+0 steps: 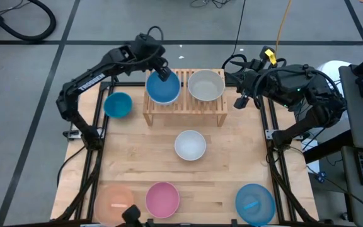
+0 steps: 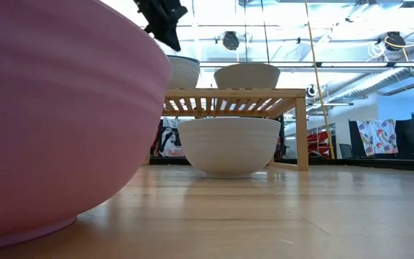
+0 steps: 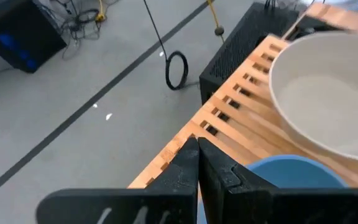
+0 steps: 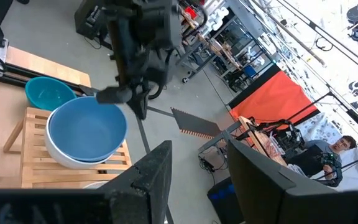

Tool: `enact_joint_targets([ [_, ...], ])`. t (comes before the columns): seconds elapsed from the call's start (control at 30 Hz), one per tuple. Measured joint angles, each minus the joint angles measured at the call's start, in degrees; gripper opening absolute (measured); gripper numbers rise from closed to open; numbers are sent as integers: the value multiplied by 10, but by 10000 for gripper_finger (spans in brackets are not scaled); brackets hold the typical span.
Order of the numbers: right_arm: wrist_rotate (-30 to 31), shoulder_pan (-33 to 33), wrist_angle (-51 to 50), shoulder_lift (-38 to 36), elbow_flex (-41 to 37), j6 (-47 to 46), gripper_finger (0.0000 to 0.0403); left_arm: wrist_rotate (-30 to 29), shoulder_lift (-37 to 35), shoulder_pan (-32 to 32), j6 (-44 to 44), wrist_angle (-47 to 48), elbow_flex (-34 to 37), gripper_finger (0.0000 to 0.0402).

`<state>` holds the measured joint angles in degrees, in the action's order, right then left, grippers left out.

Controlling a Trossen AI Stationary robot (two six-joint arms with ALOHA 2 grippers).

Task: Place and stack bowls onto a shelf
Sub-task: Stack the bottom small blue bowl on top of the small white bowl on the shelf, then stack the small white bowl on top of the small blue bowl on the shelf

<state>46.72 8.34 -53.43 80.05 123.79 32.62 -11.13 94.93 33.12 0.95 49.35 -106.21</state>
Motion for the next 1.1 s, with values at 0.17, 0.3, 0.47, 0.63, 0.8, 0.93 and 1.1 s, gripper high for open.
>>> enact_joint_targets([
  [0.17,0,0,0,0,0,0,148,0,33,3,5,1,0,1],
  [0.3,0,0,0,0,0,0,148,3,51,10,8,0,0,1],
  [0.47,0,0,-1,0,0,0,148,7,62,18,9,1,0,1],
  [0.63,0,0,-1,0,0,1,148,7,62,20,20,1,0,0],
  [0.8,0,0,0,0,0,23,148,8,54,21,29,3,0,0],
  [0.93,0,0,-5,0,0,22,148,9,5,11,35,16,-6,0],
  [1.1,-1,0,-69,-1,0,21,148,-1,-89,-34,38,79,-13,0],
])
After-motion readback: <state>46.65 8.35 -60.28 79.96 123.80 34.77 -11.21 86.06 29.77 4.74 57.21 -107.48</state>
